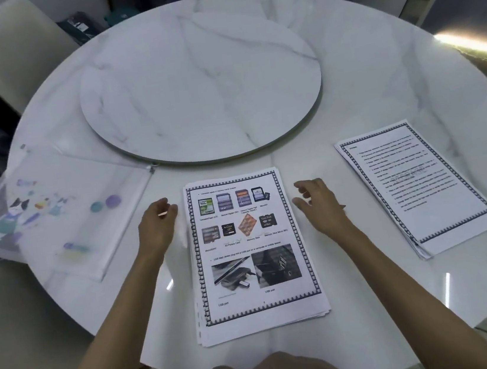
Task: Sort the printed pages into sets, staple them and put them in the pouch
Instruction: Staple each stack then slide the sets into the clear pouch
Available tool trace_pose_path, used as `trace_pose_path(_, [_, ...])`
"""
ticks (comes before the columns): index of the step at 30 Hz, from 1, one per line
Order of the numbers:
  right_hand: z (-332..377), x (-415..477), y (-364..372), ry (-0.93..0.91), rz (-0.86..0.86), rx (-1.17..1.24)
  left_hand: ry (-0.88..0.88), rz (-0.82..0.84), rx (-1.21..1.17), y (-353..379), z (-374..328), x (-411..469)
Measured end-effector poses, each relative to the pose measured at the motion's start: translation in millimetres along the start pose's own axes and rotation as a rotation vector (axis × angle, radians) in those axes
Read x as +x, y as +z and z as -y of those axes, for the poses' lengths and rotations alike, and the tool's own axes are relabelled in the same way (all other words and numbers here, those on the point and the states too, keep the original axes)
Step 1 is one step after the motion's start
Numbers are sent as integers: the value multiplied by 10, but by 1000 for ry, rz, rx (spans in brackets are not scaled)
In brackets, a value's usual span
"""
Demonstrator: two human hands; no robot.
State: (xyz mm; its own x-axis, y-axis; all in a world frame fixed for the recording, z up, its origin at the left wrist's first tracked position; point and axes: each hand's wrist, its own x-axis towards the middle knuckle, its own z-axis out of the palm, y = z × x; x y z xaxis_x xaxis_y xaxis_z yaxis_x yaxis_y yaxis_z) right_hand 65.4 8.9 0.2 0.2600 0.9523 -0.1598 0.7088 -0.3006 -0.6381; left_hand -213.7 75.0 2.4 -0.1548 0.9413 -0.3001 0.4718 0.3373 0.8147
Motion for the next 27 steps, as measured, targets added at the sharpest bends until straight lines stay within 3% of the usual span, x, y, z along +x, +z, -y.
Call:
trace_pose_path(6, [192,244,271,271,89,61,-95,146,107,88,-7,190])
trace_pose_path(15, [251,423,493,455,-2,182,-210,202,273,328,-172,252])
trace_pose_path(22, [341,390,448,439,20,263,-249,289,9,275,-119,315])
trace_pose_path(27, [341,215,422,296,11,313,-247,247,-2,256,-58,213])
